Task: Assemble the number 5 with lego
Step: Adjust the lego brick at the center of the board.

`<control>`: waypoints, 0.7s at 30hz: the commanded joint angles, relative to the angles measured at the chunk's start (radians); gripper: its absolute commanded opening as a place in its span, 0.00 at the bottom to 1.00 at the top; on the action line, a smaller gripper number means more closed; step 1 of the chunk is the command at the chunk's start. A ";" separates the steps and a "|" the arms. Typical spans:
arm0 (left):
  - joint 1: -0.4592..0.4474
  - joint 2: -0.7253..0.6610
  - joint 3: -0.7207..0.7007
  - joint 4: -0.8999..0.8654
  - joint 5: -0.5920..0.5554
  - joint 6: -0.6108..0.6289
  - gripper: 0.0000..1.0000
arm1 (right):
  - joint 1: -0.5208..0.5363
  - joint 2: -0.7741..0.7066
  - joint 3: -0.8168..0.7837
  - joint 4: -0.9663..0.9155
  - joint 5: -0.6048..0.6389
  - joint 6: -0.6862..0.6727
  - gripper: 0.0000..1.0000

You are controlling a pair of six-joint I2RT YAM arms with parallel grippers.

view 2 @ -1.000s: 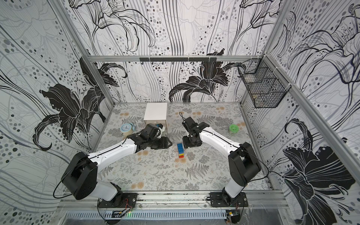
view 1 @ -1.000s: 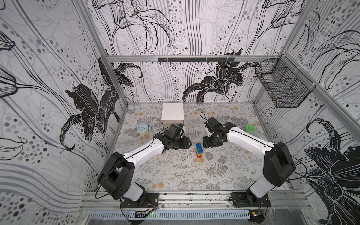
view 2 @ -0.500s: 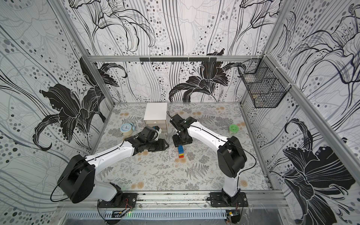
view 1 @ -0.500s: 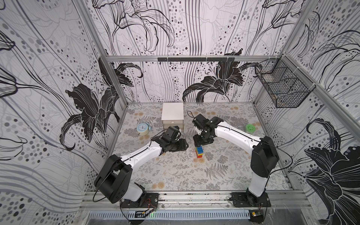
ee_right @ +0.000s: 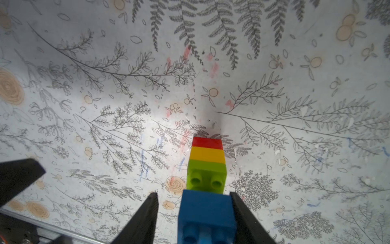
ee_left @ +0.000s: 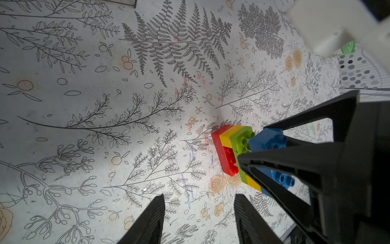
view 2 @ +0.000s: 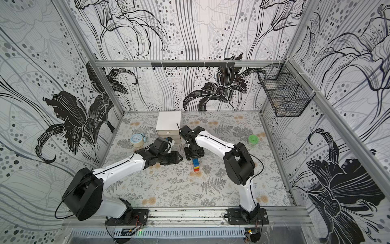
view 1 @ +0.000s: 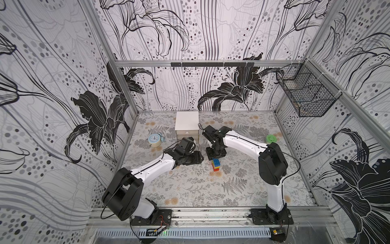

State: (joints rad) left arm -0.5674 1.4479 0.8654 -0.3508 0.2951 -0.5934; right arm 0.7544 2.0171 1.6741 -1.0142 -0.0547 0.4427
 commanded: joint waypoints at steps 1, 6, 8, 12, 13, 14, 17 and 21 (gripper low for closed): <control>0.009 -0.012 -0.016 0.030 -0.010 0.005 0.56 | 0.005 0.039 0.035 -0.051 0.025 0.027 0.53; 0.014 -0.023 -0.026 0.029 -0.010 0.009 0.56 | 0.004 0.066 0.042 -0.055 0.038 0.030 0.47; 0.017 -0.026 -0.028 0.027 -0.010 0.013 0.56 | 0.005 0.071 0.044 -0.056 0.042 0.032 0.42; 0.023 -0.024 -0.028 0.026 -0.005 0.017 0.56 | 0.004 0.087 0.056 -0.063 0.052 0.029 0.36; 0.025 -0.023 -0.027 0.026 -0.004 0.018 0.56 | 0.005 0.092 0.059 -0.064 0.051 0.027 0.34; 0.025 -0.023 -0.025 0.025 -0.002 0.020 0.56 | 0.005 0.096 0.059 -0.064 0.053 0.027 0.32; 0.030 -0.025 -0.027 0.023 -0.001 0.024 0.56 | 0.004 0.109 0.059 -0.068 0.052 0.021 0.27; 0.033 -0.027 -0.033 0.025 -0.001 0.023 0.55 | 0.005 0.126 0.052 -0.064 0.046 0.013 0.22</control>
State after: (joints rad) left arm -0.5457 1.4460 0.8455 -0.3511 0.2955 -0.5877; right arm 0.7544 2.0975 1.7226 -1.0492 -0.0208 0.4629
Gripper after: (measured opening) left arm 0.555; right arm 0.355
